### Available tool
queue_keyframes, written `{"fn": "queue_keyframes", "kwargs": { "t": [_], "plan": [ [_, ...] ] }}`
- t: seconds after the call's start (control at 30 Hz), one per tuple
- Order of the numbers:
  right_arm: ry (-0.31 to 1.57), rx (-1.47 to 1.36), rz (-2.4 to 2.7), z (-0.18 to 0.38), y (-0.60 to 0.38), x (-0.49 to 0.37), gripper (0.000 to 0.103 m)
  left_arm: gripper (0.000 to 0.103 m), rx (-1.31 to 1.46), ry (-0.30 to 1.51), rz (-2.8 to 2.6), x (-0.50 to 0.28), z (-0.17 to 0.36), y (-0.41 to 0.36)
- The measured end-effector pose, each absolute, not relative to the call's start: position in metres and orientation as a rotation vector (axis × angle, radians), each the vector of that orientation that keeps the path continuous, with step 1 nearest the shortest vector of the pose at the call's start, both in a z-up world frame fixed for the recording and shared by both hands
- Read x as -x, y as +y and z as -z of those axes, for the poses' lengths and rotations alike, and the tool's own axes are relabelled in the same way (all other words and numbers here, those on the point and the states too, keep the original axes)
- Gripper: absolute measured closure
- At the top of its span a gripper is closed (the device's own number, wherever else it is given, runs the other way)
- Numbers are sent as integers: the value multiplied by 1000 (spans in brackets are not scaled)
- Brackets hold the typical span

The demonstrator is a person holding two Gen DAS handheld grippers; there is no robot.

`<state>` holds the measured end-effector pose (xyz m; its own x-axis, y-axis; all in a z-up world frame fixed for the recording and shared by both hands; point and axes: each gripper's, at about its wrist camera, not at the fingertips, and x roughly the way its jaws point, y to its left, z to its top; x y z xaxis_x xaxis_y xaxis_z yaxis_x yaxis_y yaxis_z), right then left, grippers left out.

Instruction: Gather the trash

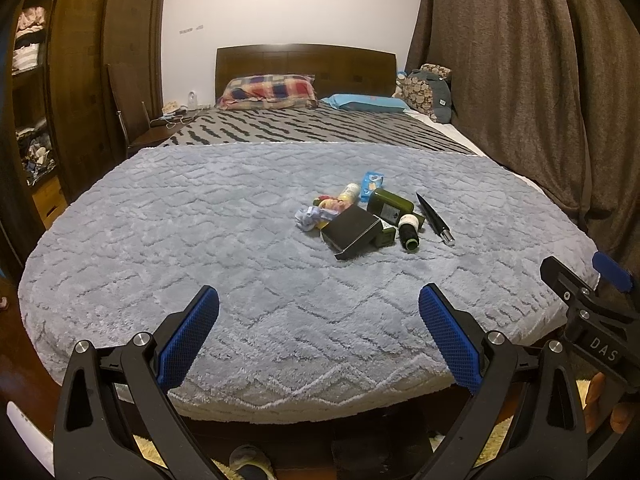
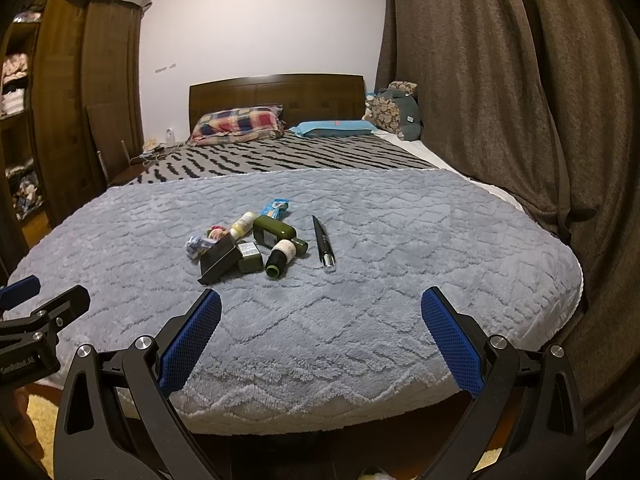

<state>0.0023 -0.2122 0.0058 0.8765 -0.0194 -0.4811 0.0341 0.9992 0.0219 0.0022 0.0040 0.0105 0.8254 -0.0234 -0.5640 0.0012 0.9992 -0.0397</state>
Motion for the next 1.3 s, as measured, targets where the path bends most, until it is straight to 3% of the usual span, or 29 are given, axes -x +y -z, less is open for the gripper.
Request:
{"fn": "queue_keyframes", "kwargs": {
  "t": [0.83,1.3],
  "plan": [
    [487,-24,29,3,-210,-13,3,8,32,605,-10,-15,0,9],
    [603,-67,-1,28,-223,-72,3,8,47,664,41,-66,21,15]
  ]
}}
